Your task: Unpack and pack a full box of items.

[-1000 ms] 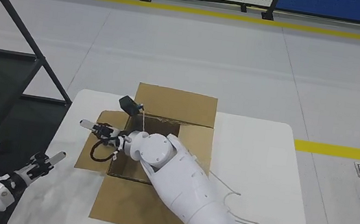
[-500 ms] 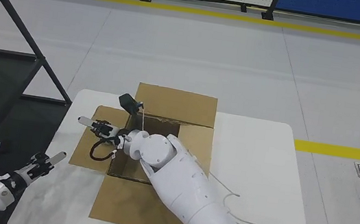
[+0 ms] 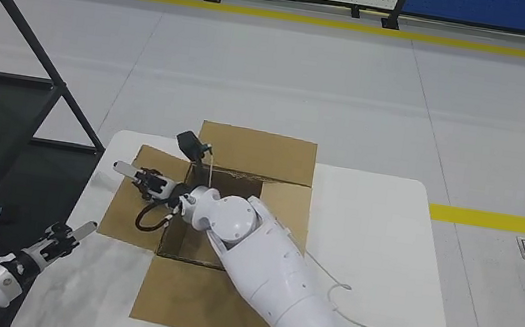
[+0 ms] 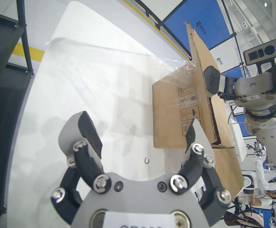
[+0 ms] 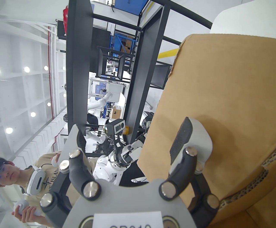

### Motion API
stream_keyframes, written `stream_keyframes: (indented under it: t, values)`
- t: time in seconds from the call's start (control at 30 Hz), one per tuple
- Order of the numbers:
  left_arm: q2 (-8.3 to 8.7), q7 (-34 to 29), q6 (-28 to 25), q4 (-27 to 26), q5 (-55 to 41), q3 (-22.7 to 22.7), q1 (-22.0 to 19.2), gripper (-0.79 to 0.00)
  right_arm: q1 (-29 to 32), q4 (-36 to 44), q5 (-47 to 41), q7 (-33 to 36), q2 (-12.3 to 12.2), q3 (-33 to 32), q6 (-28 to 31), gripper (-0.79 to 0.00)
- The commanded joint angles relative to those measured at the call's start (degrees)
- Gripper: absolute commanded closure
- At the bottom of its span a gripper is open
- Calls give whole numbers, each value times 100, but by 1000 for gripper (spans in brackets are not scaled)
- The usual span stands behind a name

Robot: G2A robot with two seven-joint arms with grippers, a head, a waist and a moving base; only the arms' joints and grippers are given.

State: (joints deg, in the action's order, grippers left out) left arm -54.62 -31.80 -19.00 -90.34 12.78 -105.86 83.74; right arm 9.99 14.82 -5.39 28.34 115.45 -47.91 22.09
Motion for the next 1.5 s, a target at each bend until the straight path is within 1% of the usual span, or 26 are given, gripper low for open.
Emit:
stream_keyframes:
  t: [0.0, 0.37, 0.67, 0.83, 0.97, 1.07, 1.13, 1.17, 1.23, 1.27, 1.3, 1.37, 1.4, 1.47]
  values:
    - [-1, 13, 6, -8, -6, -2, 11, -785, -4, -11, -7, -20, -5, -31, 72, -785]
    - [-4, 48, 46, -61, -23, 7, 63, -785, 41, -7, -114, -151, -73, -277, 543, -785]
    - [-16, 66, 141, -50, -245, 30, 30, -785, 96, 43, -112, -228, -157, -445, 762, -785]
    - [-30, 249, -10, -124, -529, -87, 99, -785, 120, 124, -132, -188, -235, -570, 955, -785]
    - [-32, 351, -253, -506, -760, -369, 320, -785, 169, 236, -204, 1, -359, -737, 1276, -785]
    - [-24, 333, -359, -1053, -821, -697, 564, -785, 263, 421, -132, 98, -488, -852, 1544, -785]
    - [-22, 340, -364, -1352, -863, -863, 645, -785, 348, 561, -49, 121, -564, -906, 1686, -785]
    - [-21, 285, -402, -1600, -943, -951, 702, -785, 435, 698, 43, 96, -635, -957, 1807, -785]
    - [-15, 167, -428, -1890, -1085, -1064, 748, -785, 583, 920, 169, 59, -736, -1038, 1957, -785]
    - [-7, 10, -434, -2110, -1255, -1120, 760, -785, 733, 1148, 294, 11, -829, -1120, 2085, -785]
    - [0, -89, -424, -2206, -1320, -1142, 754, -785, 823, 1278, 357, -3, -878, -1168, 2136, -785]
    - [31, -396, -320, -2496, -1365, -1159, 641, -785, 1217, 1861, 571, -1, -1072, -1388, 2232, -785]
    - [40, -469, -287, -2563, -1342, -1135, 600, -785, 1355, 2073, 638, -4, -1134, -1471, 2236, -785]
    - [64, -621, -181, -2734, -1216, -1003, 445, -785, 1854, 2849, 909, -15, -1323, -1753, 2132, -785]
